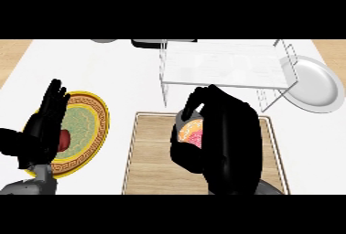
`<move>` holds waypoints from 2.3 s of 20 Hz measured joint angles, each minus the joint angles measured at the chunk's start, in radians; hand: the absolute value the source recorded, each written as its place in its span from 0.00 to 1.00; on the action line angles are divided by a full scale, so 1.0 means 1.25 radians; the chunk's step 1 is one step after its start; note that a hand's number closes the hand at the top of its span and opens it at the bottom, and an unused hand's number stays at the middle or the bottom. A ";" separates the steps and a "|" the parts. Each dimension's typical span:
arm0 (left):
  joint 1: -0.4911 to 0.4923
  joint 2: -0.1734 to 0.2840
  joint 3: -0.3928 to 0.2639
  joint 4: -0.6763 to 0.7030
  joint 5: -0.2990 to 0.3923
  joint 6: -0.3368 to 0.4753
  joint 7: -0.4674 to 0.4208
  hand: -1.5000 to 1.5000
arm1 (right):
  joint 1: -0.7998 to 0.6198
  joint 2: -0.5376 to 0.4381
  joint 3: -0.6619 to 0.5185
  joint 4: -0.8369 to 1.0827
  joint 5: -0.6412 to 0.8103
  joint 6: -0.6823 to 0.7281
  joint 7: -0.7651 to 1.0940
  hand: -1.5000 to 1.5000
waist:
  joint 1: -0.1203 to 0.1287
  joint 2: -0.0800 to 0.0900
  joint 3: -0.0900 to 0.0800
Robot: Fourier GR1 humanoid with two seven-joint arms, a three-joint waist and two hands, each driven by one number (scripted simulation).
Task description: Pick the cupcake from the tray and place it in the tiered shelf
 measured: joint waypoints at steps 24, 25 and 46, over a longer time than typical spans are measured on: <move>-0.014 -0.008 0.008 -0.009 -0.006 -0.019 0.016 0.50 | -0.106 0.008 -0.370 0.355 0.019 -0.185 -0.232 1.00 | 0.008 0.008 0.001; -0.012 -0.005 0.012 -0.016 -0.003 -0.023 0.019 0.50 | -0.119 0.007 -0.383 0.378 0.017 -0.201 -0.244 1.00 | 0.008 0.008 0.001; -0.022 -0.035 0.008 0.013 -0.031 -0.019 -0.005 0.50 | -0.266 -0.025 -0.585 0.783 -0.210 -0.404 -0.535 0.00 | 0.009 0.009 0.001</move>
